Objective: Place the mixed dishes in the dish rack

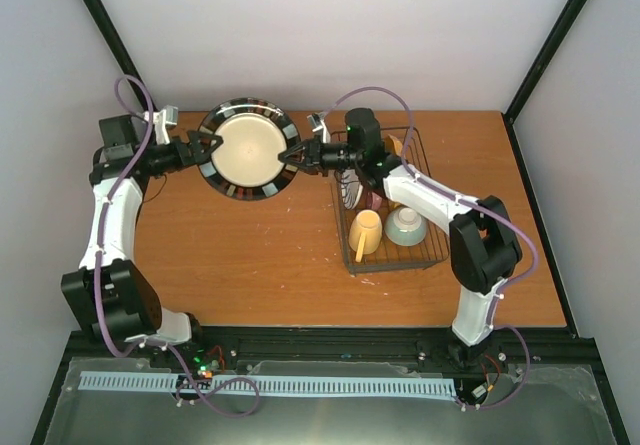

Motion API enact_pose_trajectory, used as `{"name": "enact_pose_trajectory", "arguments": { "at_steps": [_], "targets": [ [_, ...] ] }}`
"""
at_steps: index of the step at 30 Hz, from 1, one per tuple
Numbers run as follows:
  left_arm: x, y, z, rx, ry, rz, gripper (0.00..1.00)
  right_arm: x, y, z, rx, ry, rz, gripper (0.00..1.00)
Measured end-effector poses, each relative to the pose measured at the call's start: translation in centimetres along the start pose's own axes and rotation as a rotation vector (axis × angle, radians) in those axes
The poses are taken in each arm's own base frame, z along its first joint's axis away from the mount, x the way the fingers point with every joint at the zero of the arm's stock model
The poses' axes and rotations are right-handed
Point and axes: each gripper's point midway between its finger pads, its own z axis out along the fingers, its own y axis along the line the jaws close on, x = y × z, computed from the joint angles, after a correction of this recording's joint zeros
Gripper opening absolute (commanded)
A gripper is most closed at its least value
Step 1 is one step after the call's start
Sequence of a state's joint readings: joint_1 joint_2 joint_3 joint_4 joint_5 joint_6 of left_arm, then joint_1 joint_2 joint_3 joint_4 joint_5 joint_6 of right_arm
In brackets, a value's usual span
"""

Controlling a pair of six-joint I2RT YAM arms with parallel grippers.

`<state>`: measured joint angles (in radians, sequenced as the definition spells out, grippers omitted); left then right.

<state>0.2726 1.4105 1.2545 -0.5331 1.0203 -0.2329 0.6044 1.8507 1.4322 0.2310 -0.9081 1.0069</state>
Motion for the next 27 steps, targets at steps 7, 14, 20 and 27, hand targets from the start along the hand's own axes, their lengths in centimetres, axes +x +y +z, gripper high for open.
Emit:
{"name": "enact_pose_trajectory", "arguments": {
  "at_steps": [7, 14, 20, 27],
  "targets": [
    [-2.6, -0.2, -3.1, -0.247, -0.153, 0.112, 1.0, -0.4, 0.2, -3.0, 0.194, -0.08, -0.063, 0.03],
    [-5.2, -3.1, -8.1, -0.408, -0.396, 0.244, 1.0, -2.9, 2.9, -11.2, 0.517, -0.303, -0.239, 0.03],
    [-5.1, -1.1, -8.0, -0.469, -0.401, 0.216, 1.0, -4.3, 5.6, -20.9, 0.842, -0.567, -0.356, 0.03],
    [-3.4, 1.6, -6.7, -0.49, -0.346, 0.159, 1.0, -3.3, 6.6, -30.5, 1.193, -0.777, -0.38, 0.03]
  ]
}}
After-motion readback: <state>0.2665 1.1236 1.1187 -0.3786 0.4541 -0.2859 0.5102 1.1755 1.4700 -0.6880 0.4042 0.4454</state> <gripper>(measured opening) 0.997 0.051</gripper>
